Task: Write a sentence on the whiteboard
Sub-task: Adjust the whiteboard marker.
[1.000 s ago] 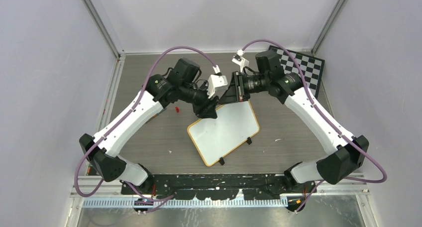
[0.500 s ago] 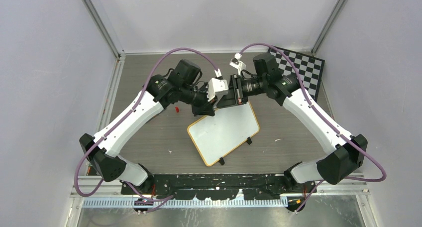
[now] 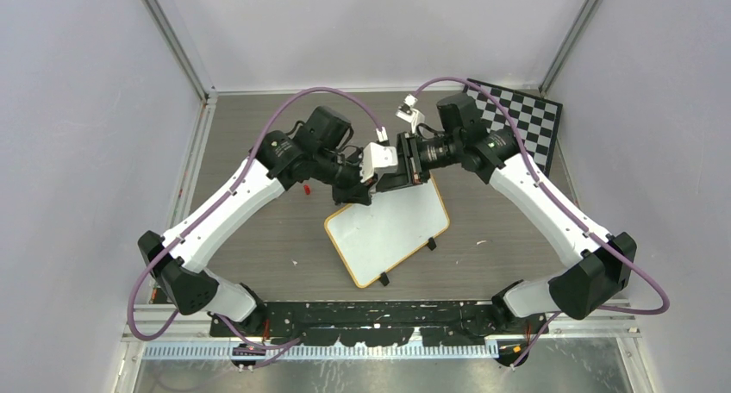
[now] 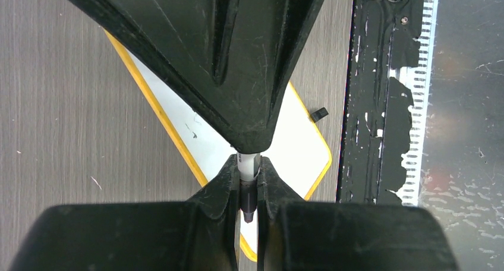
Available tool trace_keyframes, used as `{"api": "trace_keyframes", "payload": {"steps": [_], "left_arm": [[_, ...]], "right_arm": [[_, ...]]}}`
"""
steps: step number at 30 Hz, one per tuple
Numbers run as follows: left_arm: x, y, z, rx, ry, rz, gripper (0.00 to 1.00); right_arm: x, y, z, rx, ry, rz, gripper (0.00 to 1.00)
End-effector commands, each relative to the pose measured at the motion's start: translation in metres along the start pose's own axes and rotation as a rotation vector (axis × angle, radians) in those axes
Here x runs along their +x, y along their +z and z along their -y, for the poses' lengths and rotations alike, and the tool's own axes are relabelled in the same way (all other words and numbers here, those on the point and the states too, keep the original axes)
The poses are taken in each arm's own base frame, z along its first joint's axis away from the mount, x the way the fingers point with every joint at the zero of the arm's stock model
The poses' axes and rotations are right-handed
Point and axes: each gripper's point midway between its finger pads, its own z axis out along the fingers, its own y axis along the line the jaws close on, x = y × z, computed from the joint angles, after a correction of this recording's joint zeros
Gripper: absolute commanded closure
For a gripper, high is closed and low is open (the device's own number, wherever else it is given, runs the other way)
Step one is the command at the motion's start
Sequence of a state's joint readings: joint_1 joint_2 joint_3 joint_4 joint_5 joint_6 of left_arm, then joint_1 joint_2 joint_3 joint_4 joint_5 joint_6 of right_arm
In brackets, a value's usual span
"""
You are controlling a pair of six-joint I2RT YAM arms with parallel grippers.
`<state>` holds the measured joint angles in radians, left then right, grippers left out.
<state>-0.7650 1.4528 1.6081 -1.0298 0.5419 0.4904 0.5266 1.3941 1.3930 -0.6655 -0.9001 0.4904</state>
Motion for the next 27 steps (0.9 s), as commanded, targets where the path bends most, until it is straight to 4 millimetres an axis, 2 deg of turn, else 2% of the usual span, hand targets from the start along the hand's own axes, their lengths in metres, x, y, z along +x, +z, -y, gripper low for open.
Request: {"api": "trace_keyframes", "payload": {"steps": [1,8,14,15,18,19,21,23,25,26,27], "left_arm": [[-0.016,-0.005,0.0,-0.007,0.041,0.042,1.0],[-0.017,-0.002,-0.003,-0.009,0.02,0.033,1.0],[-0.02,-0.001,-0.004,-0.011,-0.003,0.041,1.0],[-0.02,-0.001,-0.004,-0.01,-0.012,0.039,0.97],[-0.016,-0.006,0.004,0.021,-0.033,0.011,0.68],[-0.014,-0.01,0.008,0.036,-0.038,0.001,0.54],[-0.012,-0.019,0.018,0.09,-0.067,0.016,0.33],[-0.012,-0.033,0.017,0.098,-0.135,0.072,0.21],[-0.01,-0.051,0.001,0.066,-0.253,0.15,0.06],[-0.01,-0.06,-0.007,0.034,-0.317,0.187,0.01],[-0.008,-0.067,-0.018,-0.016,-0.387,0.214,0.0]], "right_arm": [[0.003,0.0,-0.011,-0.028,-0.046,-0.013,0.74],[0.01,0.003,-0.012,-0.023,-0.068,-0.041,0.76],[0.007,0.002,-0.015,-0.023,-0.09,-0.036,0.99],[0.006,0.002,-0.015,-0.022,-0.096,-0.034,1.0],[0.003,-0.003,-0.015,0.0,-0.128,-0.024,1.0],[0.002,-0.005,-0.014,0.008,-0.138,-0.021,1.0],[0.001,-0.011,-0.01,0.021,-0.145,-0.012,1.0],[0.001,-0.018,-0.005,0.038,-0.154,-0.006,1.0],[0.002,-0.027,0.0,0.054,-0.166,-0.004,1.0],[0.003,-0.032,0.002,0.064,-0.181,-0.007,1.0],[0.005,-0.038,0.002,0.076,-0.197,-0.013,1.0]]}}
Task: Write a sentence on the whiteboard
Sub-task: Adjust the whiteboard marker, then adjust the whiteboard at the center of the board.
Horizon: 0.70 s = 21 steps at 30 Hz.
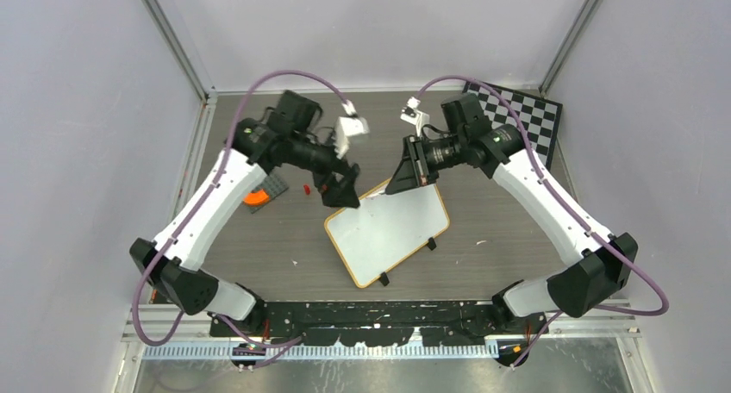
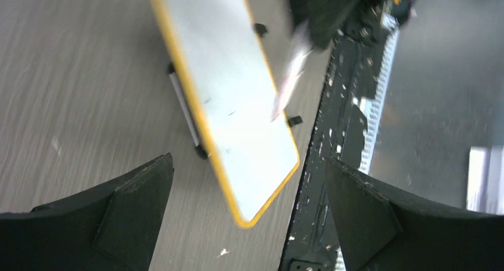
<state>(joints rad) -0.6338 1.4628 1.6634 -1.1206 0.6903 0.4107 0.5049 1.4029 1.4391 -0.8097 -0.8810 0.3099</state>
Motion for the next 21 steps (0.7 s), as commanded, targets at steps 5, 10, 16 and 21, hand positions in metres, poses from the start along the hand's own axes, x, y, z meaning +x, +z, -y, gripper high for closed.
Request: {"api": "trace_keyframes", "payload": {"steps": [5,10,16,21], "left_arm": [[0.006,-0.084,-0.049,-0.32,-0.356,0.3,0.0],[0.032,-0.097,-0.053,-0.406,-0.417,0.322,0.0],[0.063,-0.087,-0.055,-0.4,-0.446,0.26,0.0],[0.074,-0.069,-0.05,-0.298,-0.48,0.233,0.0]], "right_arm": [[-0.012,-0.068,0.012,0.243,-0.27,0.075,1.0],[-0.036,-0.101,0.03,0.446,-0.328,0.178,1.0],[-0.022,-0.096,0.024,0.331,-0.372,0.118,1.0],[-0.003,-0.078,0.007,0.214,-0.4,0.048,1.0]]}}
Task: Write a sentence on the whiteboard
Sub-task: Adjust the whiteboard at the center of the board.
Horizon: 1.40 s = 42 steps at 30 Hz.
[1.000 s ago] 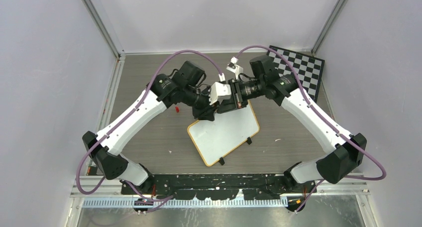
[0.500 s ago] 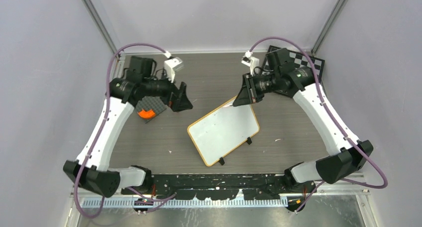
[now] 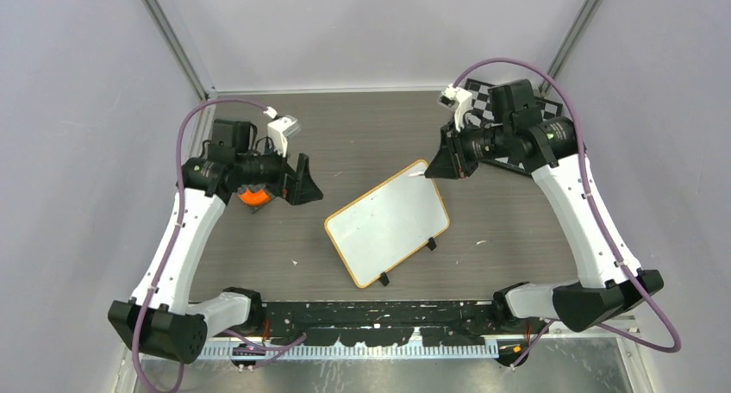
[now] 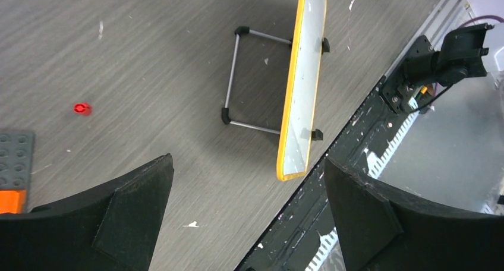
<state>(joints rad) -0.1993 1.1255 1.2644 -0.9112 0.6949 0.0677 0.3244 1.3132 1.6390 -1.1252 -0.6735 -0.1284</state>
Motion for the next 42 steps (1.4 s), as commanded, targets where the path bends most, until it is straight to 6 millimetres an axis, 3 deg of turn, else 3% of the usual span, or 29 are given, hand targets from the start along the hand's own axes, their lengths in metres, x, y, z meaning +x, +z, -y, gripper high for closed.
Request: {"api": "trace_keyframes", "payload": {"steps": [1,8,12,16,22,34,42], "left_arm": [[0.007,0.009,0.006,0.097,0.005,-0.014,0.0],[0.014,0.025,0.009,0.19,-0.078,-0.047,0.01],[0.017,0.032,0.009,0.22,-0.122,-0.049,0.03],[0.019,0.04,0.007,0.244,-0.153,-0.057,0.05],[0.02,0.046,0.006,0.274,-0.164,-0.064,0.11],[0.025,0.058,0.01,0.305,-0.19,-0.105,0.2],[0.029,0.067,0.016,0.338,-0.172,-0.151,0.33]], "right_arm": [[0.014,0.007,-0.031,-0.124,-0.091,-0.041,1.0],[0.048,0.034,-0.044,-0.082,-0.229,-0.113,1.0],[0.043,0.033,-0.048,-0.077,-0.169,-0.071,1.0],[0.056,0.042,-0.051,-0.141,-0.199,-0.109,1.0],[0.055,0.05,-0.058,-0.176,-0.205,-0.105,1.0],[0.073,0.071,-0.07,-0.201,-0.243,-0.137,1.0],[0.076,0.079,-0.086,-0.213,-0.295,-0.175,1.0]]}}
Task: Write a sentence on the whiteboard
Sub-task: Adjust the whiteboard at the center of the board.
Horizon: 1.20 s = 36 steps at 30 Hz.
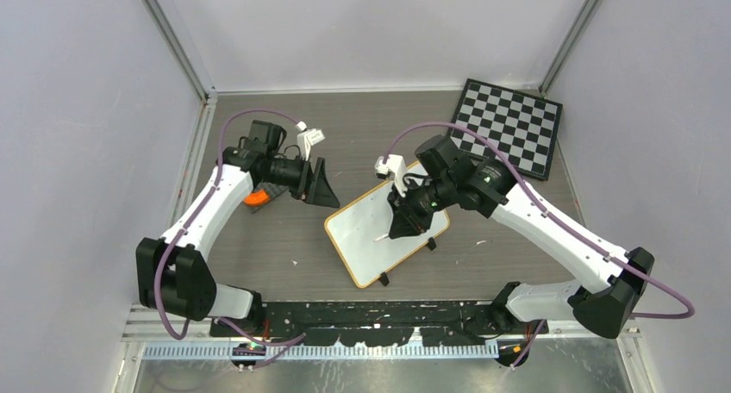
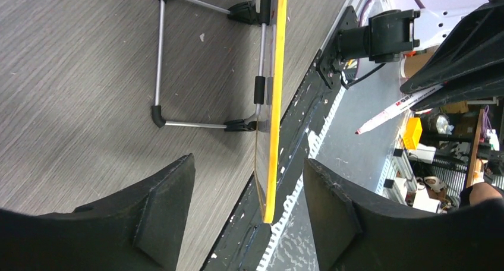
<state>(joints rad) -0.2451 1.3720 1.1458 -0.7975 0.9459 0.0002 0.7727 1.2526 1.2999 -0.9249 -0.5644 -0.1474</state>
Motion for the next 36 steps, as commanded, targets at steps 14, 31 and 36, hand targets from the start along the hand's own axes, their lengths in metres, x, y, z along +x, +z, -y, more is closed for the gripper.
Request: {"api": "trace_keyframes", "payload": {"steps": [14,31,36], "left_arm": [[-0.007,0.004,0.016,0.058,0.07,-0.011,0.48],[-0.007,0.01,0.017,0.067,0.078,-0.033,0.57],[-0.001,0.009,0.027,0.108,0.086,-0.054,0.57]], "right_arm": [[-0.031,0.002,-0.01,0.018,-0.038,0.069,1.0],[-0.05,0.011,-0.001,0.08,-0.033,0.092,1.0],[-0.06,0.017,0.006,0.119,-0.024,0.116,1.0]]}}
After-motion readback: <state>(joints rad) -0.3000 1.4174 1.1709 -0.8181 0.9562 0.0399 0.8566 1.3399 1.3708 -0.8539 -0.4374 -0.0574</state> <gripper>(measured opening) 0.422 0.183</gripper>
